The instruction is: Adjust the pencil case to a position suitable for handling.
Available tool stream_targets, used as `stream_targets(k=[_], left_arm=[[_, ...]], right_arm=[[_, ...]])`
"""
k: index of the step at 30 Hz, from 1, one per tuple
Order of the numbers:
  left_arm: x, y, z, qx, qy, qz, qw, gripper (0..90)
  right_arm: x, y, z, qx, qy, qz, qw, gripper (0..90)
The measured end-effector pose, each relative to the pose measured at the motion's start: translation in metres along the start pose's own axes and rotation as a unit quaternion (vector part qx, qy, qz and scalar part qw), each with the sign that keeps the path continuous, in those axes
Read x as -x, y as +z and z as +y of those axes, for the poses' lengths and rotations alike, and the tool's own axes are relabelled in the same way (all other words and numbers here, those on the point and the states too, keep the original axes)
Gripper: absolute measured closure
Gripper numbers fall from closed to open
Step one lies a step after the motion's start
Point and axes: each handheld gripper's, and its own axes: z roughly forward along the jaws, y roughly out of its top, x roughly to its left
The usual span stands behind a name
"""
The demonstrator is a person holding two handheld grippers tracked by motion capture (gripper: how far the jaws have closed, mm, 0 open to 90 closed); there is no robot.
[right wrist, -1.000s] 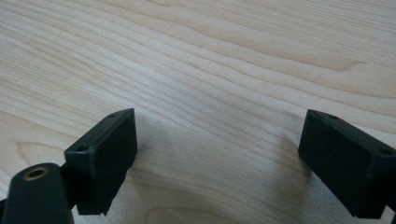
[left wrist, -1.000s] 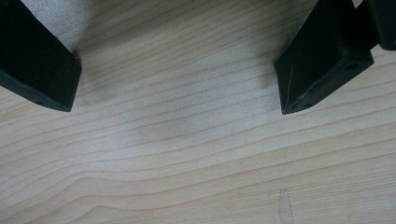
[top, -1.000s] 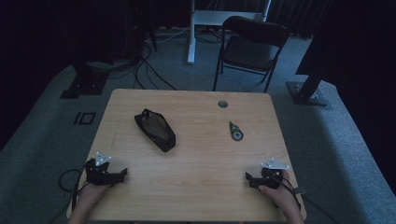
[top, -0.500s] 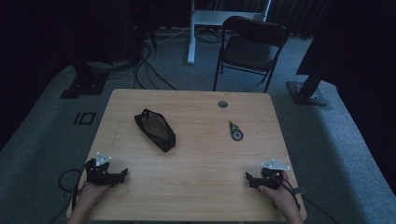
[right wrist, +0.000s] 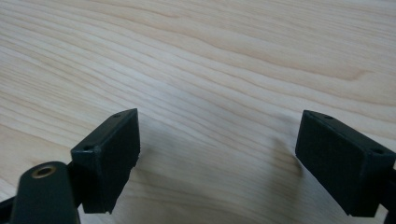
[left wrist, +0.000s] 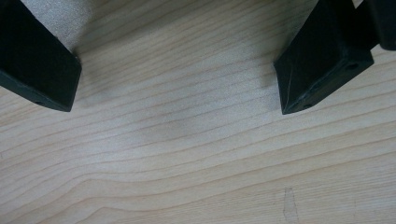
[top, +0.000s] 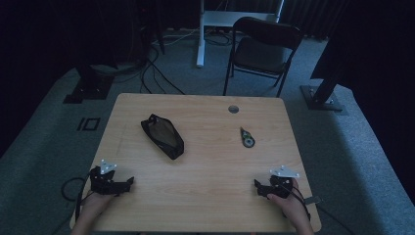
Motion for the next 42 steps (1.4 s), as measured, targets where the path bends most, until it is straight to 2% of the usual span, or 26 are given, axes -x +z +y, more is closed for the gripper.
stream_targets(k=[19, 24, 27, 37, 42], left_arm=[[0.0, 0.0, 0.0, 0.0, 0.0, 0.0, 1.0, 0.2], [0.0, 0.0, 0.0, 0.0, 0.0, 0.0, 1.0, 0.2], [0.0, 0.0, 0.0, 0.0, 0.0, 0.0, 1.0, 0.2], [0.0, 0.0, 0.0, 0.0, 0.0, 0.0, 1.0, 0.2], [0.0, 0.0, 0.0, 0.0, 0.0, 0.0, 1.0, 0.2]], right_arm=[[-0.023, 0.006, 0.015, 0.012, -0.012, 0.032, 0.9994, 14.5], [-0.032, 0.008, 0.021, 0.023, -0.019, 0.048, 0.9984, 14.5], [-0.037, 0.009, 0.023, 0.021, -0.03, 0.048, 0.9982, 14.5], [-0.053, 0.015, 0.036, 0.038, -0.034, 0.07, 0.9963, 14.5], [-0.061, 0.018, 0.041, 0.037, -0.04, 0.075, 0.9957, 14.5]])
